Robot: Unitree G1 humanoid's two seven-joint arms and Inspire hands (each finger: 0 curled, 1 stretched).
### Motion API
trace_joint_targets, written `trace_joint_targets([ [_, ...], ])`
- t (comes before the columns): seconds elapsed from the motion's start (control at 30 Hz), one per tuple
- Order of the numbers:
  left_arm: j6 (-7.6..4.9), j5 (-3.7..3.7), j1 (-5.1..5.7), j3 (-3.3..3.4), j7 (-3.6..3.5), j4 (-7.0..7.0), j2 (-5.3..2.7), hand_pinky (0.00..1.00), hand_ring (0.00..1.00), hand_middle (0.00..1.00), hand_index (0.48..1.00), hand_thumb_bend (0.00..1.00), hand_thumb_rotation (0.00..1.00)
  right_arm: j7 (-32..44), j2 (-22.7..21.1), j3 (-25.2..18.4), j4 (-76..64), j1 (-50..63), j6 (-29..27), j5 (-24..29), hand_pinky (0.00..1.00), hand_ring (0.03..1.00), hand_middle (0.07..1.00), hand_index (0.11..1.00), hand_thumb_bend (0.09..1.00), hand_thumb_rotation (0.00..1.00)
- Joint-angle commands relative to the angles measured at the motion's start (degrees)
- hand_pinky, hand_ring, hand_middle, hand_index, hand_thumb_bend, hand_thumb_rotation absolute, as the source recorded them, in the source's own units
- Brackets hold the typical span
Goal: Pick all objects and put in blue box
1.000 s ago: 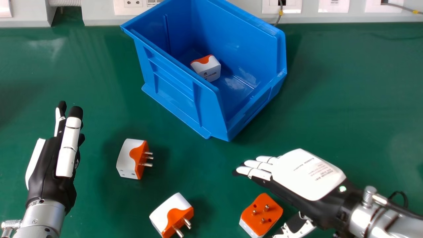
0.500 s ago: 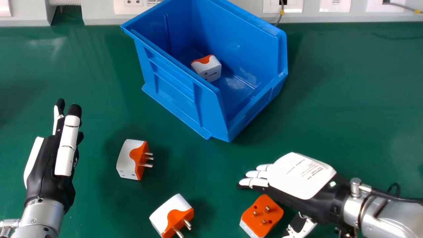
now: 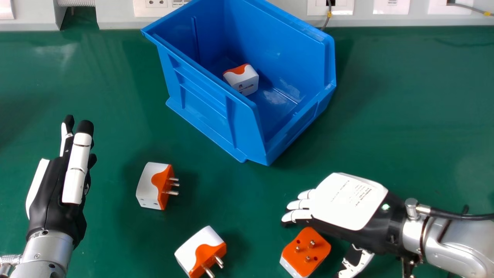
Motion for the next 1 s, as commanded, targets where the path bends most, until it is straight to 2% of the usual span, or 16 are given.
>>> trace_joint_targets([
  [0.0, -0.03, -0.67, -0.81, 0.63, 0.39, -1.86, 0.15, 0.99, 1.0, 1.0, 1.0, 0.54, 1.0, -0.51, -0.93, 0.21, -0.3, -0.69, -0.7, 0.12, 0.75, 0.853, 0.854, 0.822, 0.491, 0.29],
  [0.1, 0.48, -0.7, -0.81, 0.63, 0.47, -2.35, 0.12, 0.99, 1.0, 1.0, 1.0, 0.54, 1.0, -0.34, -0.48, 0.3, -0.53, -0.44, -0.61, 0.31, 0.74, 0.85, 0.853, 0.822, 0.492, 0.29],
  [0.37, 1.42, -0.8, -1.48, 0.8, 0.41, -2.09, 0.31, 0.99, 1.0, 1.0, 1.0, 0.53, 1.0, -0.93, 0.81, 0.63, -1.06, 0.66, -0.38, 0.99, 0.74, 0.849, 0.851, 0.821, 0.495, 0.28],
  [0.57, 2.47, -0.7, -1.43, 0.75, 0.59, -3.09, 0.15, 0.98, 1.0, 1.0, 1.0, 0.52, 1.0, -1.14, 1.86, 0.95, -1.47, 1.59, -0.43, 1.68, 0.73, 0.838, 0.84, 0.812, 0.491, 0.26],
  [0.77, 3.11, -0.6, -1.64, 0.79, 0.6, -3.37, 0.24, 0.98, 1.0, 1.0, 1.0, 0.52, 1.0, 0.43, 2.49, 1.34, -2.54, 2.6, -0.12, 3.36, 0.72, 0.835, 0.839, 0.806, 0.467, 0.25],
  [0.87, 3.39, -0.59, -1.62, 0.76, 0.6, -3.66, 0.23, 0.98, 1.0, 1.0, 1.0, 0.52, 1.0, 0.21, 2.87, 1.7, -1.11, 2.39, -0.21, 3.56, 0.71, 0.836, 0.842, 0.805, 0.516, 0.21],
  [0.97, 3.52, -0.7, -1.83, 0.95, 0.41, -3.33, 0.44, 0.98, 1.0, 1.0, 1.0, 0.52, 1.0, -0.36, 3.18, 2.22, 0.92, 2.04, -0.2, 3.21, 0.71, 0.836, 0.843, 0.805, 0.523, 0.2],
])
